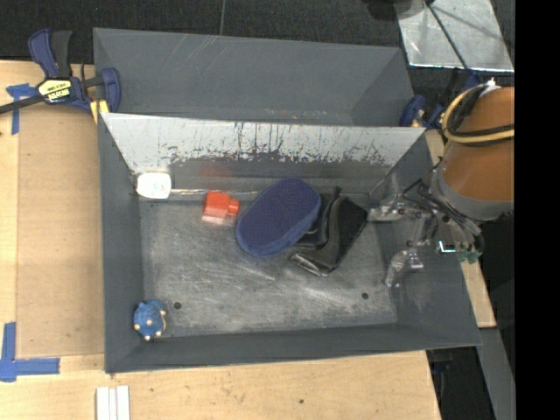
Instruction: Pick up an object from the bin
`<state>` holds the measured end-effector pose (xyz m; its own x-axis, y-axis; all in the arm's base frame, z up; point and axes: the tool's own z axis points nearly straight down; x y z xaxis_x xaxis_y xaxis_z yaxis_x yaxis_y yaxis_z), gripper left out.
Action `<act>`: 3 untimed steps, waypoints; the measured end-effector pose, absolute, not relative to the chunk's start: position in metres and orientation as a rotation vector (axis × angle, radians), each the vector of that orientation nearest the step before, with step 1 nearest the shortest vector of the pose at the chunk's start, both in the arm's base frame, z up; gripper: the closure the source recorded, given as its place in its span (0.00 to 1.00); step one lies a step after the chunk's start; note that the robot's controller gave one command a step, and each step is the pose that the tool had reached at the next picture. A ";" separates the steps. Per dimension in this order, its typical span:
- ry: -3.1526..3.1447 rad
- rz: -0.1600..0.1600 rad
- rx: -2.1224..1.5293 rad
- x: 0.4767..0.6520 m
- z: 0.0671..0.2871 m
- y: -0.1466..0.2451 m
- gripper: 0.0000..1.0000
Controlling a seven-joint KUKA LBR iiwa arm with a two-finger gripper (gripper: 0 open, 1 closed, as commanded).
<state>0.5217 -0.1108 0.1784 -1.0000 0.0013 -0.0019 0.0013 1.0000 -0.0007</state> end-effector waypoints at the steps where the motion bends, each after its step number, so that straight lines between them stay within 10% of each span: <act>1: 3.114 -0.003 -0.352 0.555 0.117 -0.062 0.00; 2: 2.891 -0.003 -1.225 0.580 0.118 -0.080 0.00; 3: 2.809 -0.003 -1.405 0.532 0.140 -0.109 0.00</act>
Offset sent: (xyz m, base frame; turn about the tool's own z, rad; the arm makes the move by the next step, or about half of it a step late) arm 0.0526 0.0827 -0.1084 -0.3392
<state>0.5316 -0.1095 0.1401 -0.5997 -0.8002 0.0002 -0.8002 0.5997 -0.0018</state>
